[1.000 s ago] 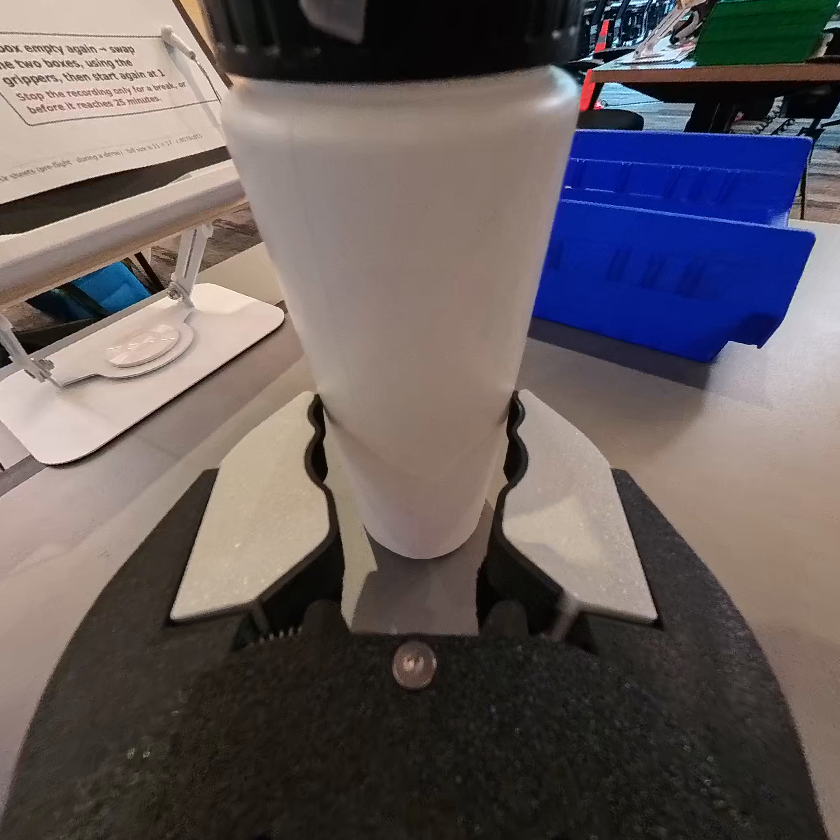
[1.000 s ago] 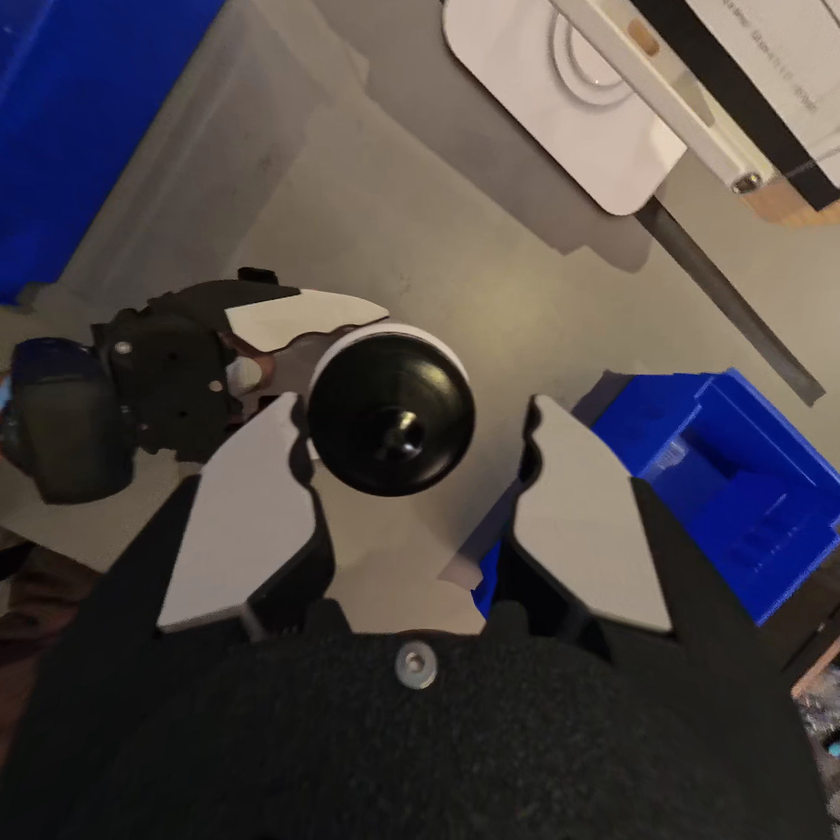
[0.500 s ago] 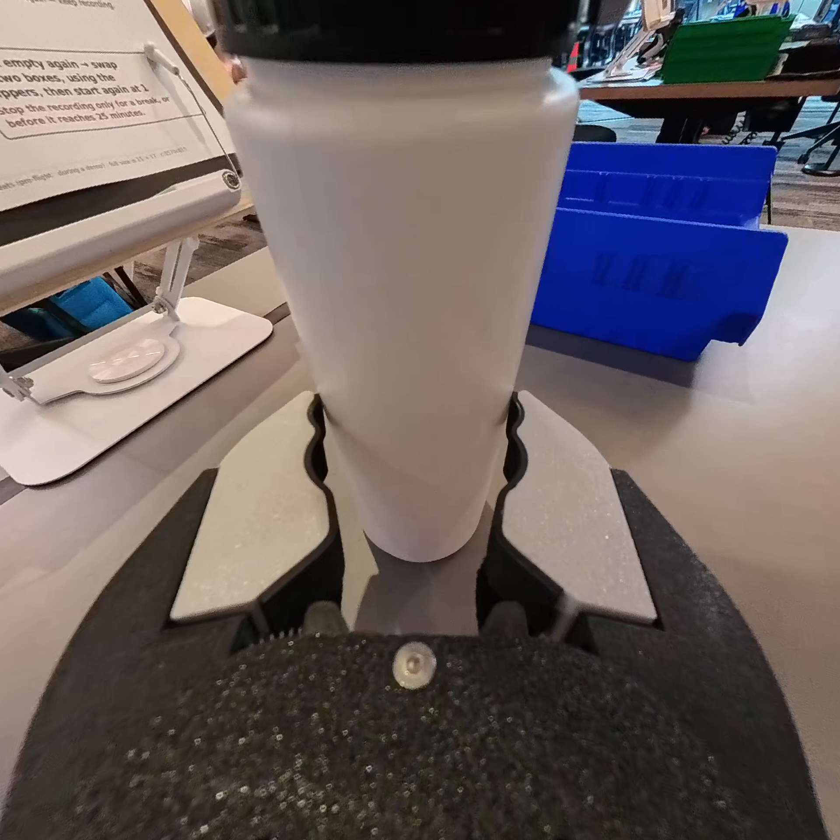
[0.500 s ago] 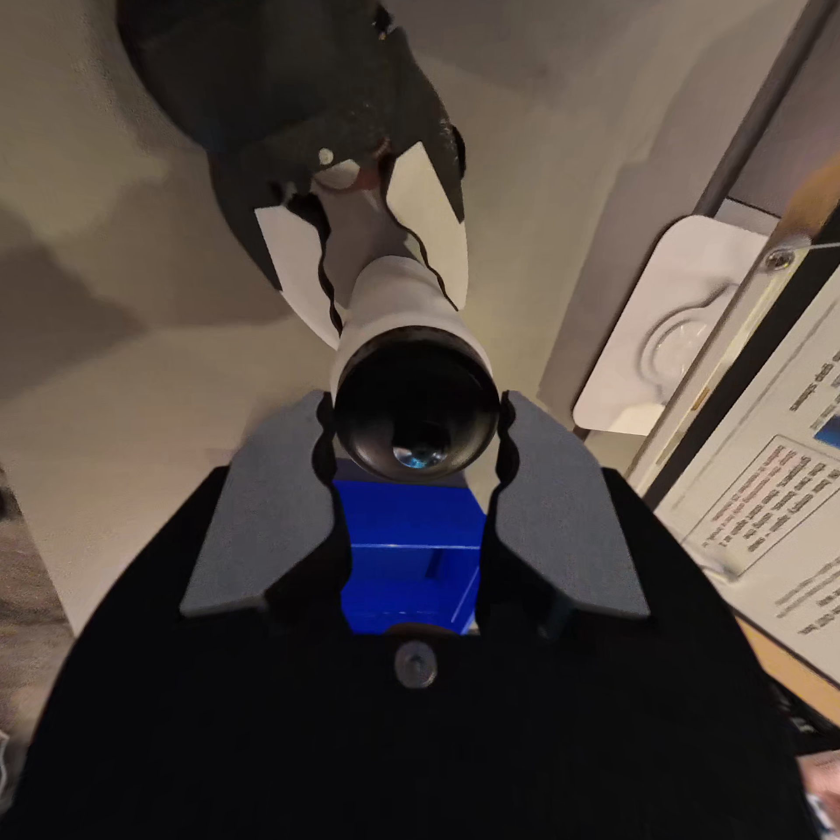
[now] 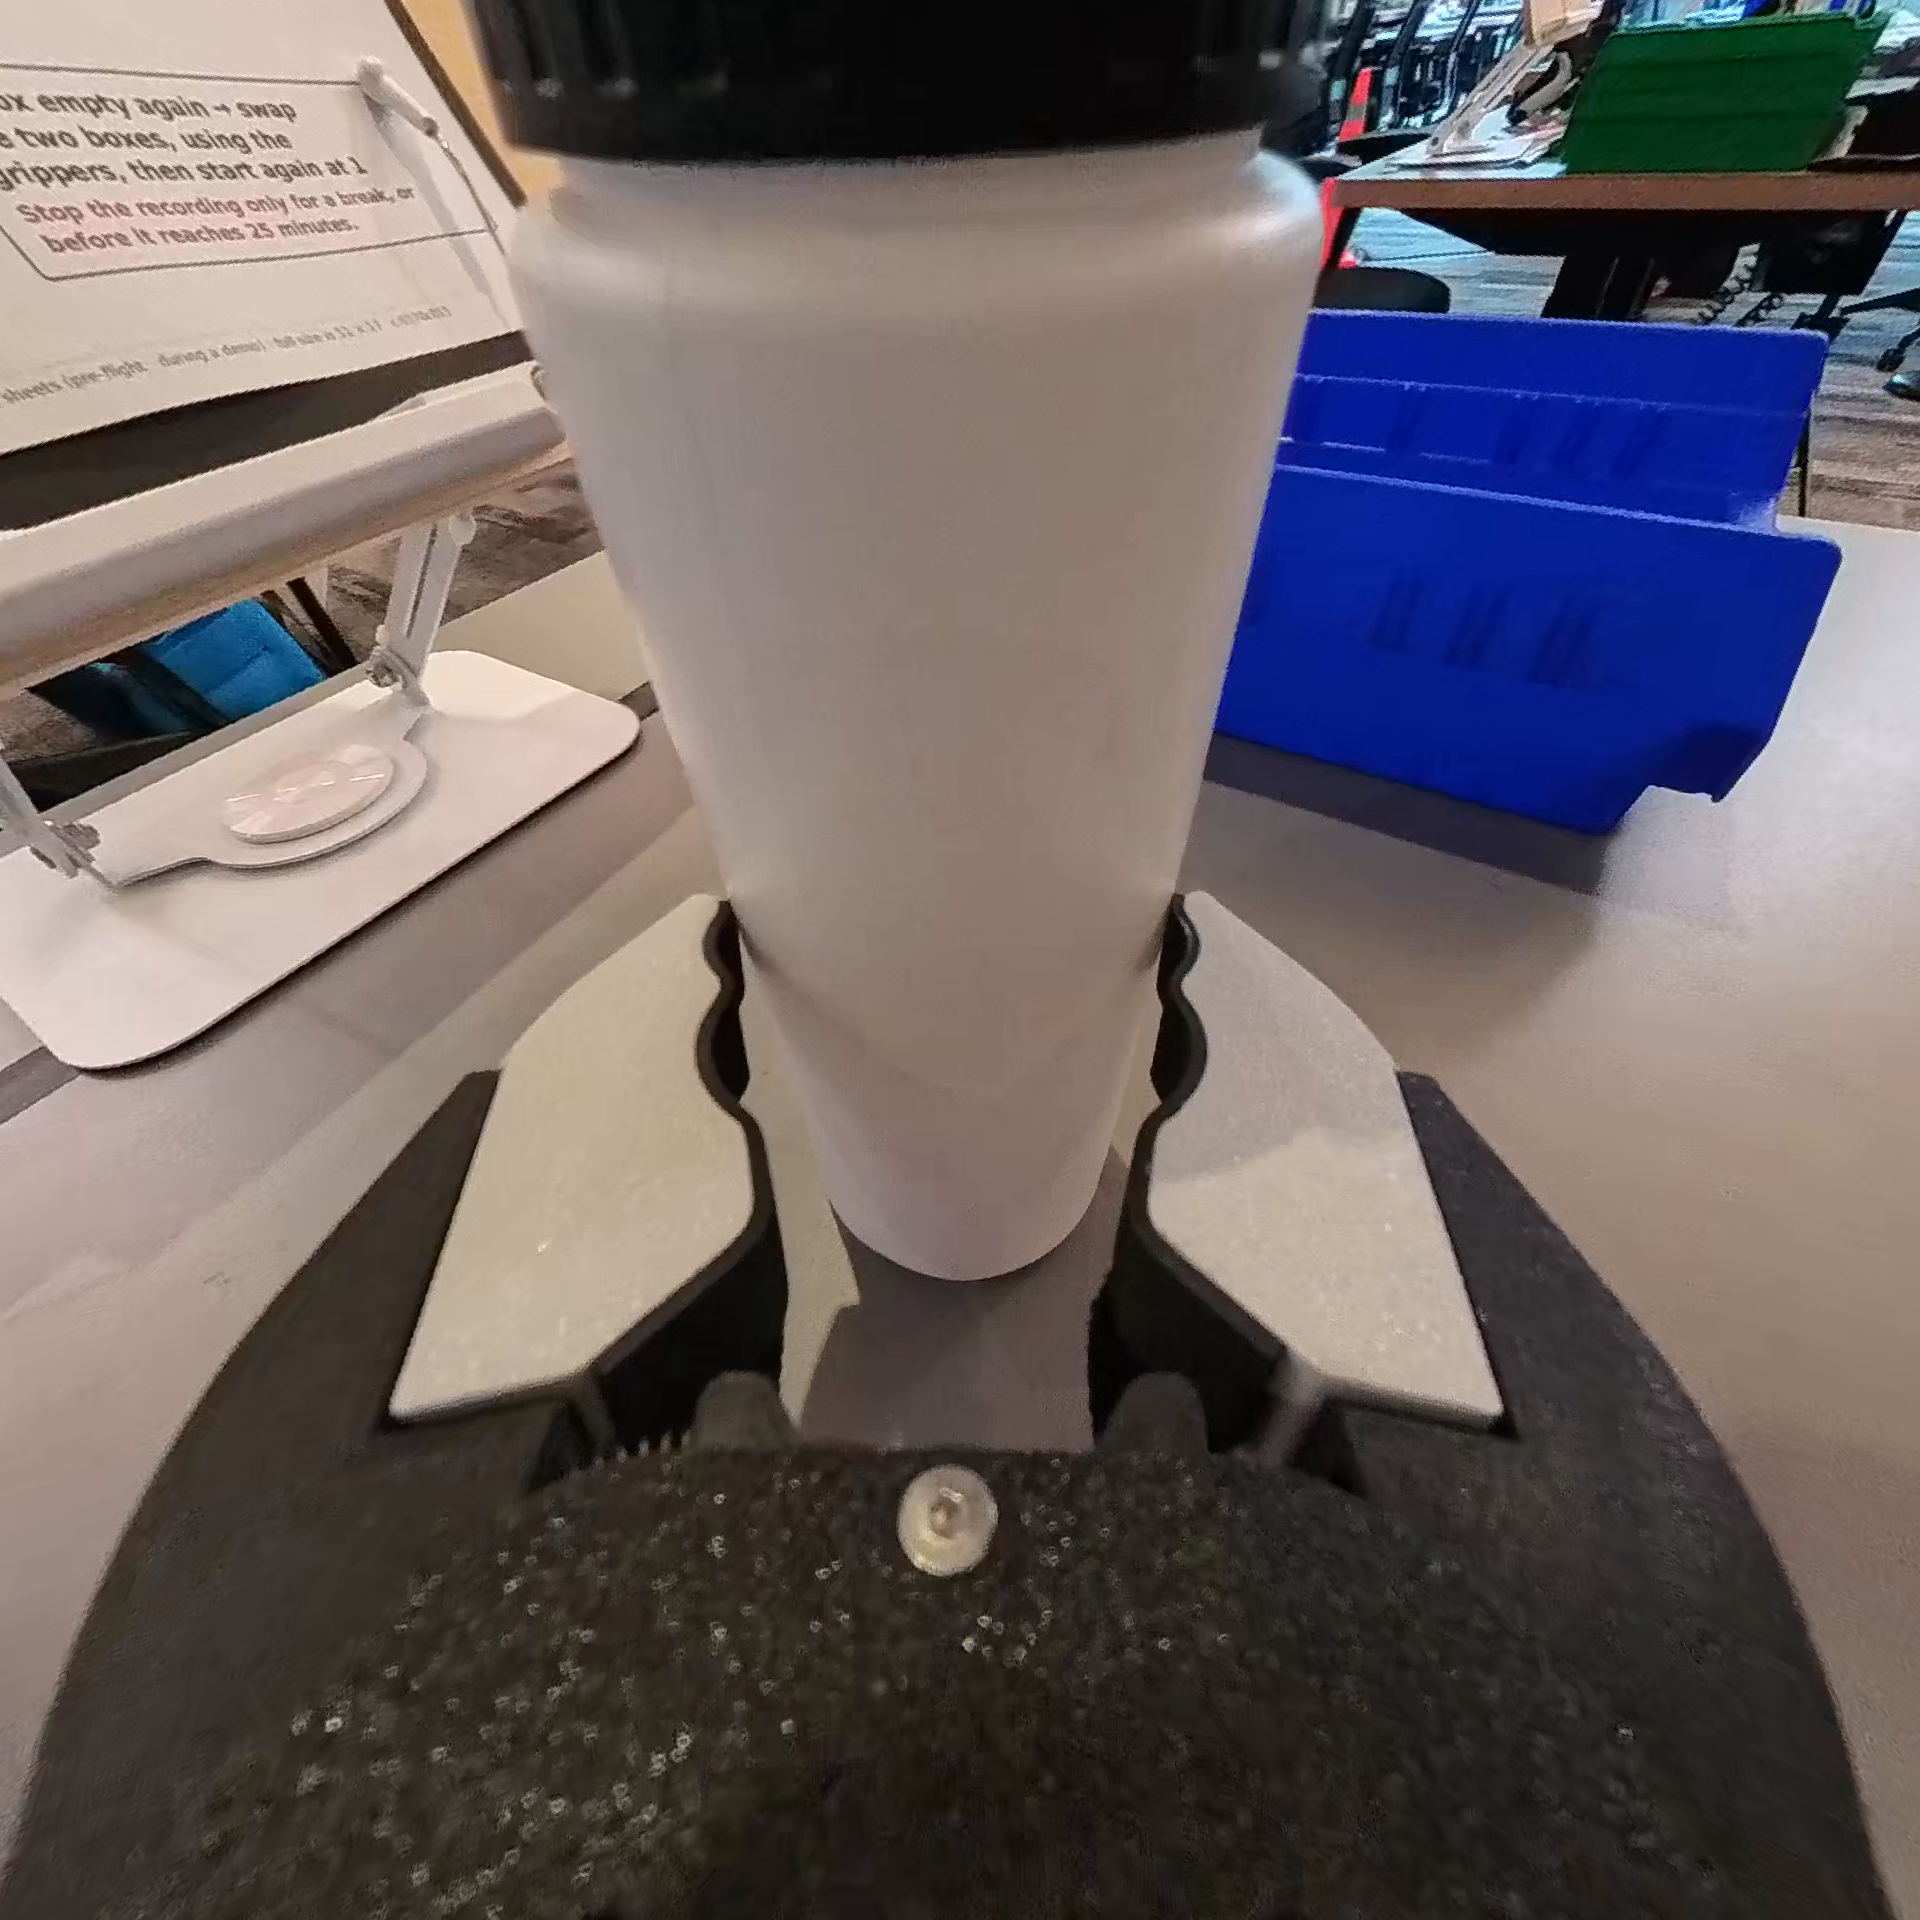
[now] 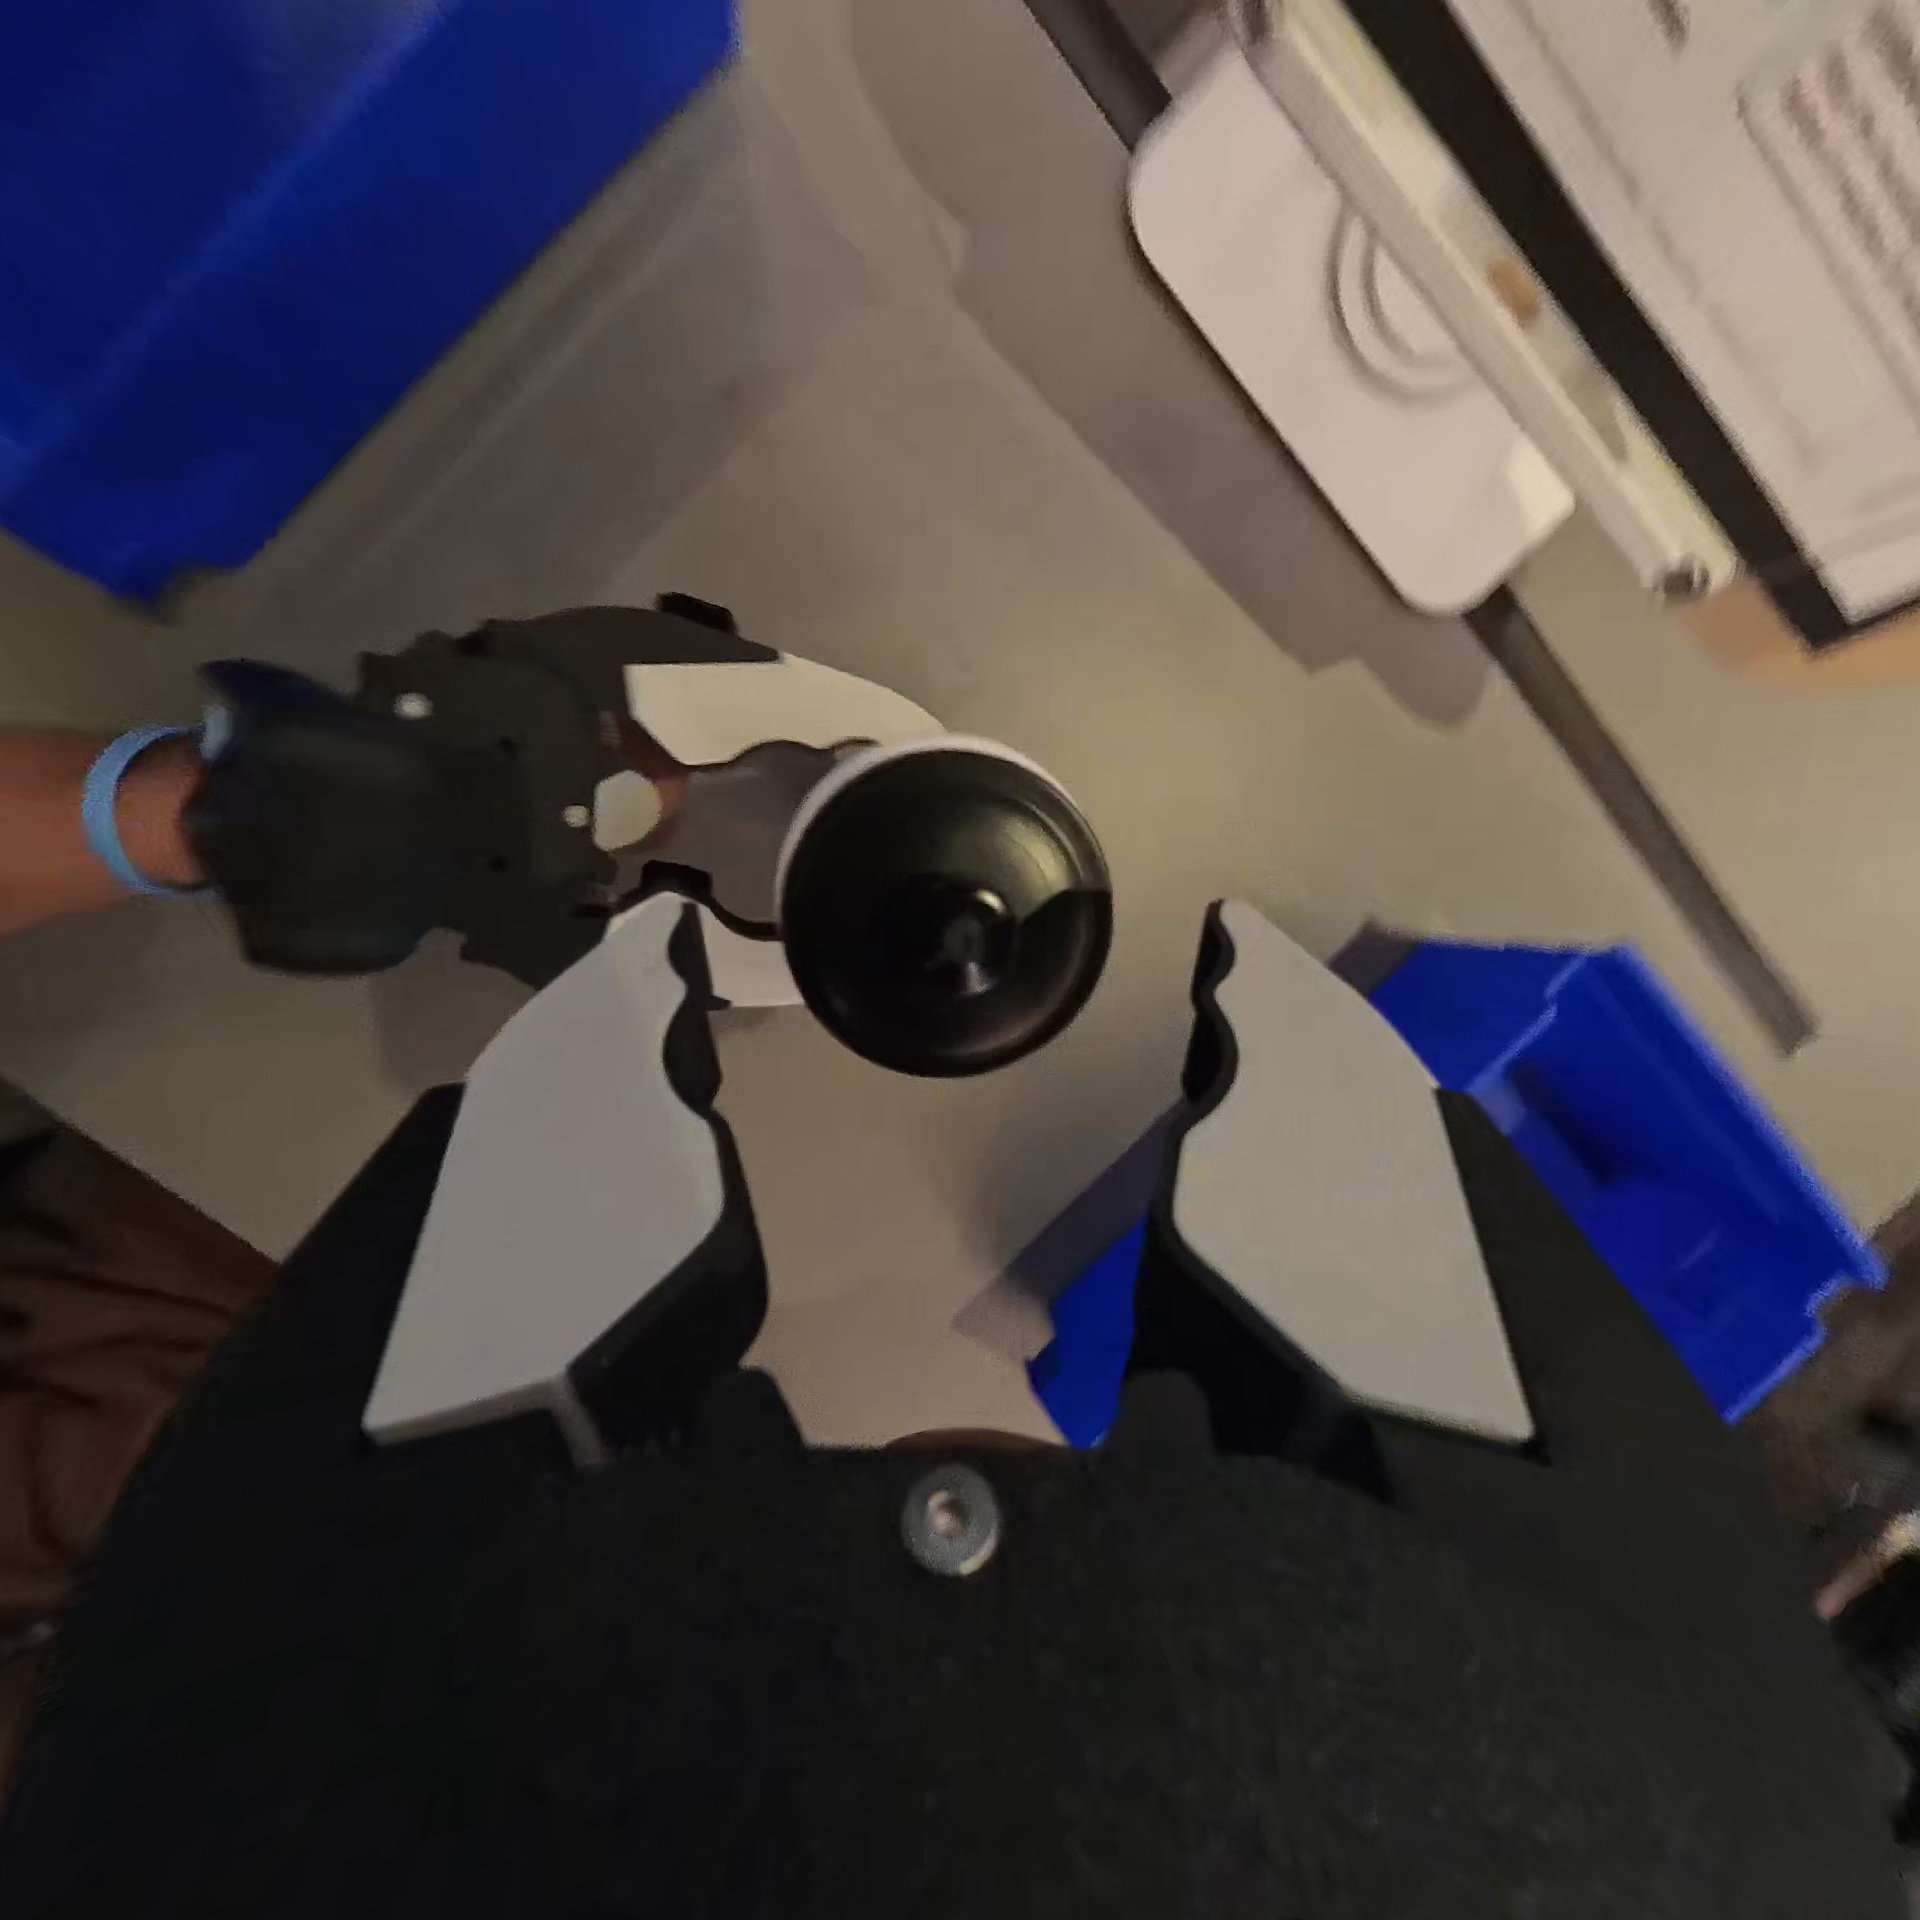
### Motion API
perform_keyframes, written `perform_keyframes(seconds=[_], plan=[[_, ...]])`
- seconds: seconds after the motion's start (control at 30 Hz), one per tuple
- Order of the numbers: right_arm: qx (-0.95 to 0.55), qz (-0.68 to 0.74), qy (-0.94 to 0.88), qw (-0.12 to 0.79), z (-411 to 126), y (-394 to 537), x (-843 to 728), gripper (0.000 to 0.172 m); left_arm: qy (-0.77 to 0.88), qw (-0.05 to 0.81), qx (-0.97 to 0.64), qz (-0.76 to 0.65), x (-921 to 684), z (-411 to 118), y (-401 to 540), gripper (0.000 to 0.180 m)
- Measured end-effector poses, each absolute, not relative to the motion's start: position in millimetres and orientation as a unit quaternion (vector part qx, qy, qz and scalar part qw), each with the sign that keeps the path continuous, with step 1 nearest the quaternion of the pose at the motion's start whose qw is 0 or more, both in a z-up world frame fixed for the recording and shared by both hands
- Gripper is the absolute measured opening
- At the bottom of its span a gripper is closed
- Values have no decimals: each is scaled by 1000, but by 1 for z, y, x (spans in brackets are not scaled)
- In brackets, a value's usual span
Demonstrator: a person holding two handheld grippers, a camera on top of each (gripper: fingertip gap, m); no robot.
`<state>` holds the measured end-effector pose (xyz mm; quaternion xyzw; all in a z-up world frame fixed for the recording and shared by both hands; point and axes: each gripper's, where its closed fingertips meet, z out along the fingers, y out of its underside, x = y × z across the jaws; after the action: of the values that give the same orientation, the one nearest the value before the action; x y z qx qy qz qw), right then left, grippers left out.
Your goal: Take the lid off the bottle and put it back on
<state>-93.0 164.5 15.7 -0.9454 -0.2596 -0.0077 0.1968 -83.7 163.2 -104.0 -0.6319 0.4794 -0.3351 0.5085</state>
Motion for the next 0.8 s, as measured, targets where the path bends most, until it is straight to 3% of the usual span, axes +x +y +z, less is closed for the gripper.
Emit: perform_keyframes(seconds=[0.17,0.23,0.27,0.47,0.6,0.8], plan=[[-966,-17,-189,176,-6,166,-83,88,473,505,-641,-332,-86,-104,164,76],[-965,1,-204,168,-5,164,-92,69,473,502,-642,-333,-86,-104,164,76],[-962,-10,-219,163,-5,164,-92,69,473,503,-642,-333,-86,-104,164,76],[-902,-27,-417,108,-4,161,-93,69,480,505,-631,-342,-86,-104,163,76],[-753,-44,-648,104,-3,157,-88,68,486,511,-628,-329,-82,-104,161,76],[-755,2,-649,96,3,155,-95,71,487,503,-627,-342,-82,-104,158,76]])
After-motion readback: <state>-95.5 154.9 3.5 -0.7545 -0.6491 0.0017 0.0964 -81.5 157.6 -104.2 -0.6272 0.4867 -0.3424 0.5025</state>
